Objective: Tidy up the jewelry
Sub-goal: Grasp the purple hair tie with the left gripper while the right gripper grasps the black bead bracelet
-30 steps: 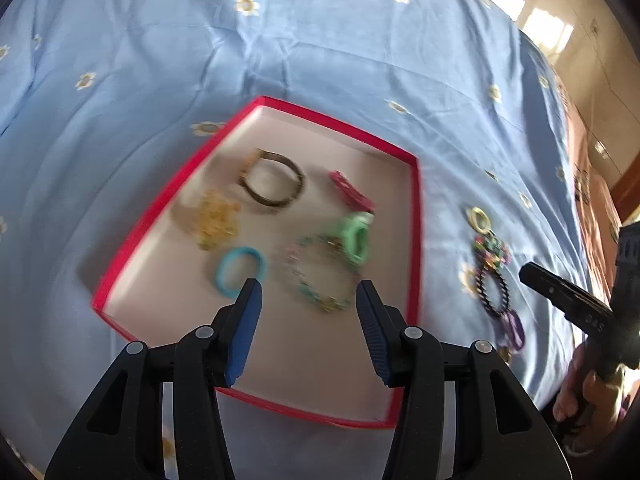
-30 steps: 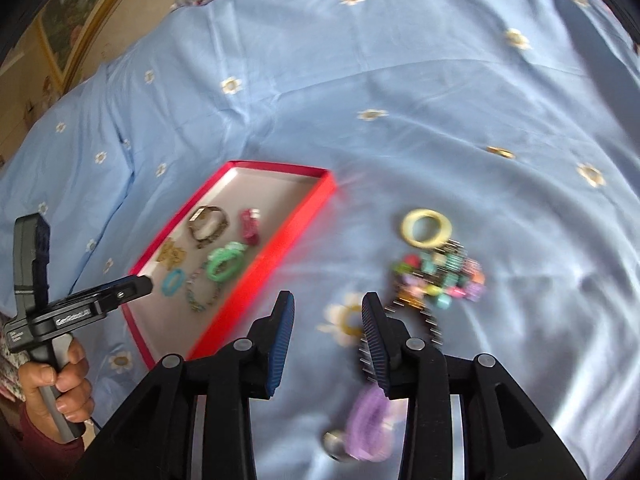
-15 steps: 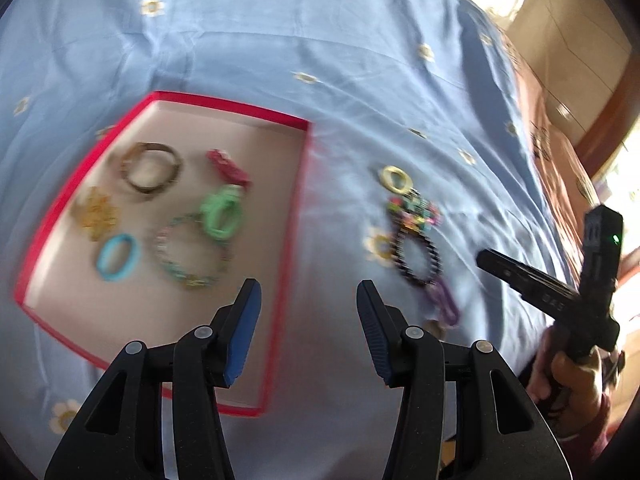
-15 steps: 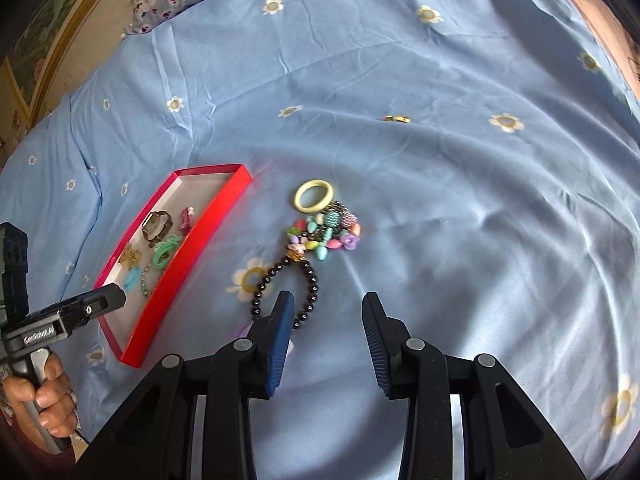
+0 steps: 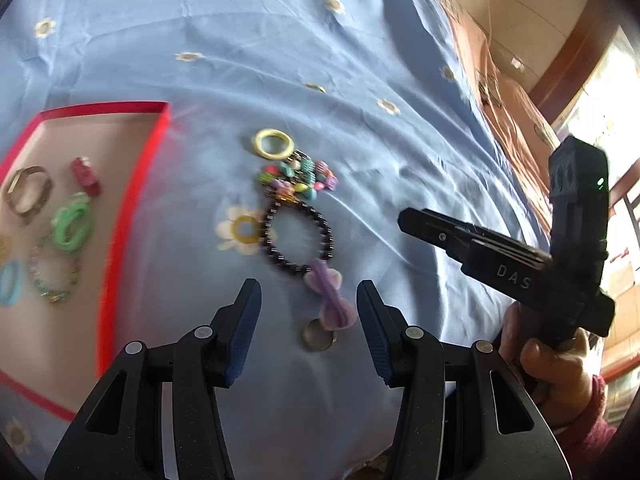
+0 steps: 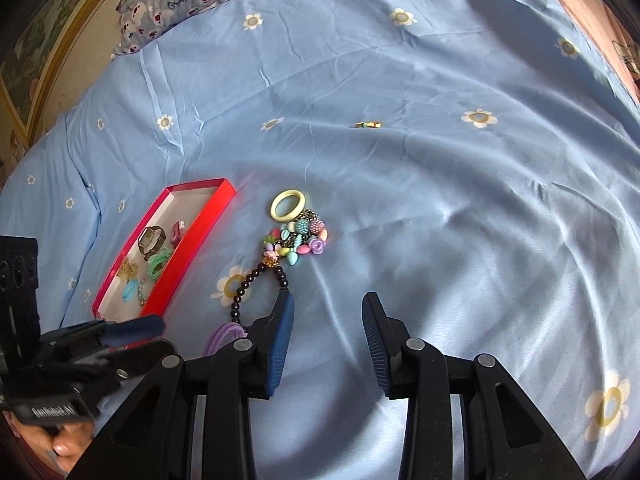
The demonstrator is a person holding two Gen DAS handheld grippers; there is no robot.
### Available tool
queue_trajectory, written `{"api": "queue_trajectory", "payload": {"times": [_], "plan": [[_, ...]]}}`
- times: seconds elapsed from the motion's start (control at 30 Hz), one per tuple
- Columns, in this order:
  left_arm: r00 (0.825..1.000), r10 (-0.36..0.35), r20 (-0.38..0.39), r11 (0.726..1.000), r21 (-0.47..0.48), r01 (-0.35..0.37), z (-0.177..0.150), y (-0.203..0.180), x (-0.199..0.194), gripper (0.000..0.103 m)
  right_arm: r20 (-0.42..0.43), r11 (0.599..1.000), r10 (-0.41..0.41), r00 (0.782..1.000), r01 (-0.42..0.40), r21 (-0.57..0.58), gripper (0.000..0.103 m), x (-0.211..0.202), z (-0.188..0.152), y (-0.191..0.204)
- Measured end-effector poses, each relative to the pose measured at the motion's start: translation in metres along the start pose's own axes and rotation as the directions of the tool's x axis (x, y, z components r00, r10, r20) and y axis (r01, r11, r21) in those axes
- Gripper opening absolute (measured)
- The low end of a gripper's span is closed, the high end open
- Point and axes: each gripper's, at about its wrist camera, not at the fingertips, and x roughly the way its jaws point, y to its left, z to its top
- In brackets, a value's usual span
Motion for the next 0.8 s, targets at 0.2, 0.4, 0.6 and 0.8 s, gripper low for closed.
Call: {"api": "queue_trajectory", "payload": {"times": [0.2, 0.4, 0.6, 0.8], "plan": [[0.998, -0.003, -0.063, 1.000, 0.014, 0.004, -0.006, 0.001, 0.026, 0.006, -0.011, 1.000, 0.016, 1.000, -0.016, 0.002, 0.038, 0.006, 0.001, 0.002], [0.999, 0.013, -0.032, 1.000, -0.017, -0.014, -0.008, 0.022, 0.014, 0.004, -0.044, 0.998, 0.042, 0.998, -0.044, -0.046, 0.037, 0.025, 0.003, 0.020], [0.999, 0.041, 0.010, 0.998, -0.057, -0.040, -0.003, 0.042, 0.000, 0.004, -0.102, 0.994, 0.005, 0.995, -0.016, -0.108, 0.033, 0.064, 0.003, 0.039], [0.998, 0.045, 0.035, 0.995, -0.091, -0.042, -0.002, 0.058, -0.011, 0.004, -0.086, 0.985, -0.041, 0.995, 0.026, -0.169, 0.007, 0.071, 0.003, 0.049]]}}
